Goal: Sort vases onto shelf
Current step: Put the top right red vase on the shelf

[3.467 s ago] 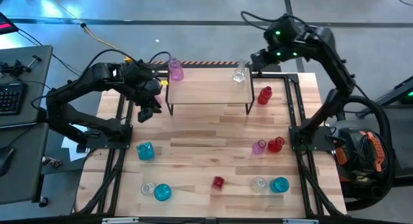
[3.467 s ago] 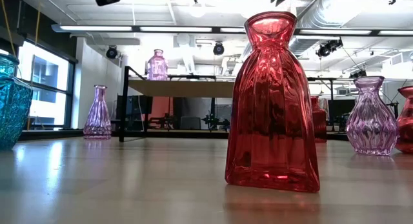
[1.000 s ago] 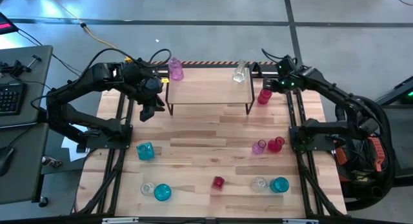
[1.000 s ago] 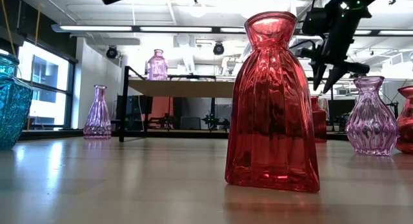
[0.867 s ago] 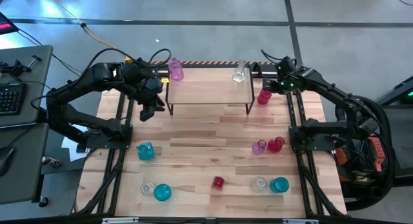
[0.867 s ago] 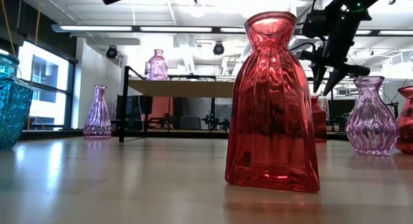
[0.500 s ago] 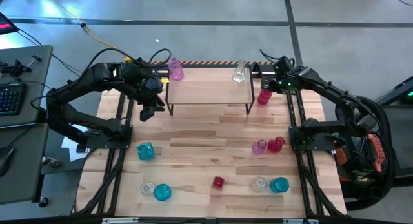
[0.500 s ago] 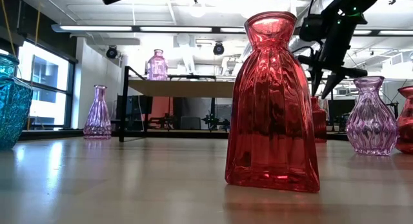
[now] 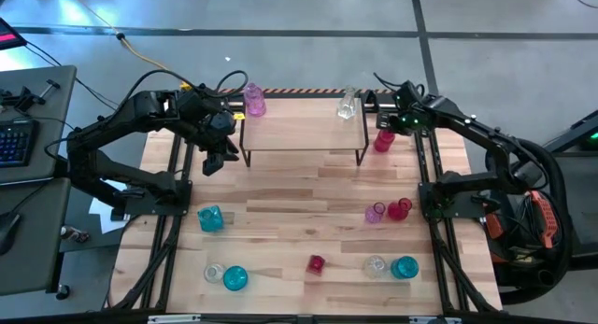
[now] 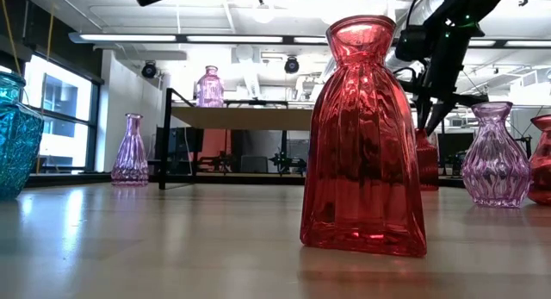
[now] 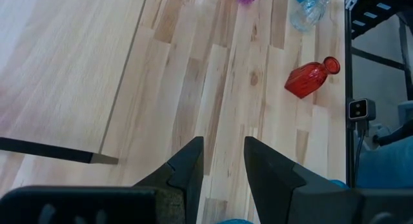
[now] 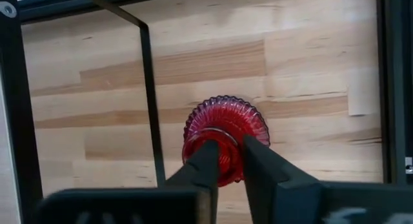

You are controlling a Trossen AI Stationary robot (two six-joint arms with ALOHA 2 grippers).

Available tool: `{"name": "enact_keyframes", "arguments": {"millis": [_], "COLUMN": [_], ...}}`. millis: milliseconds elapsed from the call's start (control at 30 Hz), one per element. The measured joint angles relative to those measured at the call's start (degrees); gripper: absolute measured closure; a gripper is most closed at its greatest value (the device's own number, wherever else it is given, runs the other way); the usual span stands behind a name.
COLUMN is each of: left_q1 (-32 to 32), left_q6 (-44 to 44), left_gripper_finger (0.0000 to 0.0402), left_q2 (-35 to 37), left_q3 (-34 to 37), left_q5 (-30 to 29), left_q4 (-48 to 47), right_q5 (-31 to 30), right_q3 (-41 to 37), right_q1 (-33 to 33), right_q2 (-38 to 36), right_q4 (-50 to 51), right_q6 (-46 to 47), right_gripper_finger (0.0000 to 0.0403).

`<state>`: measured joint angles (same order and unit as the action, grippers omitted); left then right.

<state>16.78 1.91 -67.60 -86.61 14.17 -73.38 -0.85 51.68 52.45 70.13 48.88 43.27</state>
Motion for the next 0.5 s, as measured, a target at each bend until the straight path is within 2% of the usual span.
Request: {"name": "enact_keyframes", "arguments": {"millis": [67, 500], "left_q1": [0.0, 0.0], "left_q6": [0.0, 0.0], "left_gripper_finger": [0.0298, 0.0298], "left_q2": [0.0, 0.0], "left_q3": [0.0, 0.0], "left_q5": [0.0, 0.0], "left_q4": [0.0, 0.0], "right_q5": [-0.1, 3.0], "right_q3": [0.0, 4.0], "right_q1": [0.0, 0.0], "right_q2": [0.0, 0.2], "right_q4": [0.0, 5.5], "right_q6": [0.0, -1.8], "right_gripper_finger": [0.0395, 0.0399]}}
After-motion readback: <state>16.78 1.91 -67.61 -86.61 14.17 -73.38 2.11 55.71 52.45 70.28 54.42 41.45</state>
